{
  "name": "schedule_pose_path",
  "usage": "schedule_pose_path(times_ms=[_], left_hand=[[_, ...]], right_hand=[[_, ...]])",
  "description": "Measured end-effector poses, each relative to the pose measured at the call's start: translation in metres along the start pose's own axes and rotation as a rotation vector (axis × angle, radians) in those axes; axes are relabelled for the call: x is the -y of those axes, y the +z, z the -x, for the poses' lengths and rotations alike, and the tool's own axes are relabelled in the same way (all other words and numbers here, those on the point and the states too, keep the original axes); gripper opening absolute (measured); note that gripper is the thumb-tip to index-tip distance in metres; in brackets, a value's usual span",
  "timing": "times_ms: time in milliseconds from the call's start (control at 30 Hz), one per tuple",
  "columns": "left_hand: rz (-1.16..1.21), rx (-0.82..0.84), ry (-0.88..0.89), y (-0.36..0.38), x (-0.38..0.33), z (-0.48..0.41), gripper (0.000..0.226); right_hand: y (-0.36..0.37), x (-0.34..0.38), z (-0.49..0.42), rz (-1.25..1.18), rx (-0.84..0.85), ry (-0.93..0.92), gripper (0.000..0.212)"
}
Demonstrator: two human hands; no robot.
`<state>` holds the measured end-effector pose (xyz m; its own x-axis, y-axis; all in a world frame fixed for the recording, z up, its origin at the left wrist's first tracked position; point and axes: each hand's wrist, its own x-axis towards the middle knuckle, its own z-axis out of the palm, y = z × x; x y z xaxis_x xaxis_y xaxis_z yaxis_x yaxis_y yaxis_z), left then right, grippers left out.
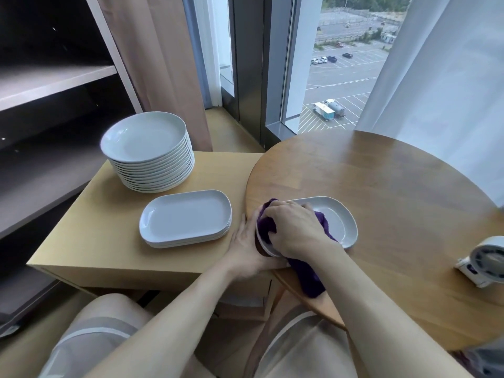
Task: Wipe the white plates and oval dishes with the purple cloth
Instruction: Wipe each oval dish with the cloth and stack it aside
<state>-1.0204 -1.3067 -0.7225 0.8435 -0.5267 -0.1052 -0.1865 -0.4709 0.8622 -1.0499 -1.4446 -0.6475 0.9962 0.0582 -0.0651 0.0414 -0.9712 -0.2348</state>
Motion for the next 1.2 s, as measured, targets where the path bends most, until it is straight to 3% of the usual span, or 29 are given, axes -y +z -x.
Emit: schedule_pose_path(times_ms=[267, 500, 600, 833, 1000, 1200], left_hand=[[0.016, 0.010, -0.050, 0.000, 0.000, 0.001, 0.133], [0.010, -0.013, -0.055, 0.001, 0.003, 0.004, 0.123], [0.016, -0.015, -0.047, 0.001, 0.005, 0.002, 0.122], [0.012, -0.014, -0.050, 0.002, 0.005, 0.002, 0.121], [-0.008, -0.007, -0.053, 0.003, 0.006, 0.002, 0.129], [0.033, -0.049, -0.012, 0.005, 0.006, 0.001, 0.120]], right_hand=[[-0.027, -0.007, 0.009, -0.119, 0.274, 0.113, 0.044], [-0.040, -0.038, 0.014, -0.142, 0.361, 0.313, 0.044], [-0.040, -0.057, 0.016, -0.120, 0.290, 0.404, 0.043], [-0.019, -0.081, 0.011, -0.126, -0.097, 0.546, 0.029], [0.000, -0.073, 0.003, -0.088, -0.250, 0.467, 0.022], [0.006, -0.036, -0.003, -0.047, -0.179, 0.214, 0.024]])
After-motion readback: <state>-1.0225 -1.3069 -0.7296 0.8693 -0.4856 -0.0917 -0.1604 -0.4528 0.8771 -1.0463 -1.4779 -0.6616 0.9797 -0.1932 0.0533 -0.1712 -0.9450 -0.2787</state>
